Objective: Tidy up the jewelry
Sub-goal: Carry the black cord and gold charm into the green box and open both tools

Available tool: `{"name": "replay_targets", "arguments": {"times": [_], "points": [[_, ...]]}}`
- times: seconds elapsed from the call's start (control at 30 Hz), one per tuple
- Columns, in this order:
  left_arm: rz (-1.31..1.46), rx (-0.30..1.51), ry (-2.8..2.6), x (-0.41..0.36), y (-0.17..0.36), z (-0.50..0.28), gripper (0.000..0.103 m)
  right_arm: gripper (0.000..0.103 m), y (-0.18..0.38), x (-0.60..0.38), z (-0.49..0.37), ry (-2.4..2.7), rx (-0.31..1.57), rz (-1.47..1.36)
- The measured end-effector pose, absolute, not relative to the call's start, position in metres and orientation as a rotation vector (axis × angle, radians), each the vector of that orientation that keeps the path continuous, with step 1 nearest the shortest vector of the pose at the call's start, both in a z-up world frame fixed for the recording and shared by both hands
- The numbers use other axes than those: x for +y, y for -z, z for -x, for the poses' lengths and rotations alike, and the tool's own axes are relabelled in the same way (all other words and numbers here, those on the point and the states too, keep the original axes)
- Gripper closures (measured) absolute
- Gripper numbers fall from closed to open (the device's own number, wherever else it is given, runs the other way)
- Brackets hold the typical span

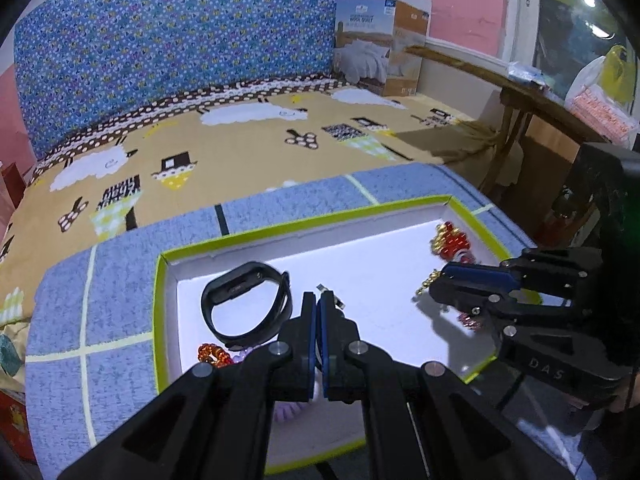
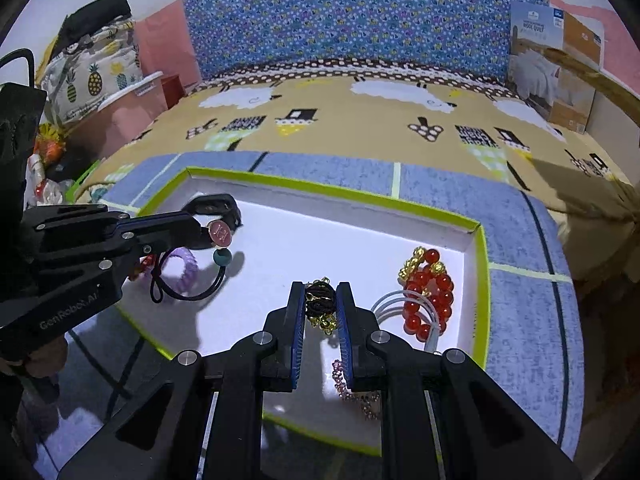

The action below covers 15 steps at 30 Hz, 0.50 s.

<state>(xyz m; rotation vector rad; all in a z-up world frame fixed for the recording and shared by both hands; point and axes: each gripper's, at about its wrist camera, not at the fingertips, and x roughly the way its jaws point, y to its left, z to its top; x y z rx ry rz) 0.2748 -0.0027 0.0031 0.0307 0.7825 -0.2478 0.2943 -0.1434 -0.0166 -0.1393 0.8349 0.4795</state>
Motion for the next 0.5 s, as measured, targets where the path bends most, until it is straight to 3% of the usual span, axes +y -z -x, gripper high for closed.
{"name": "replay_targets", "arguments": {"times": [0.43, 0.5], "points": [[-0.035, 0.812, 0.246, -0.002, 0.009, -0.279, 0.099, 0.083, 0.028, -0.14, -0.297, -0.477, 0.868, 0.16], [-0.047, 0.81, 0.244, -0.002, 0.01, -0.278, 0.092, 0.079, 0.027, -0.14, -0.295, -0.476, 0.861, 0.166]]}}
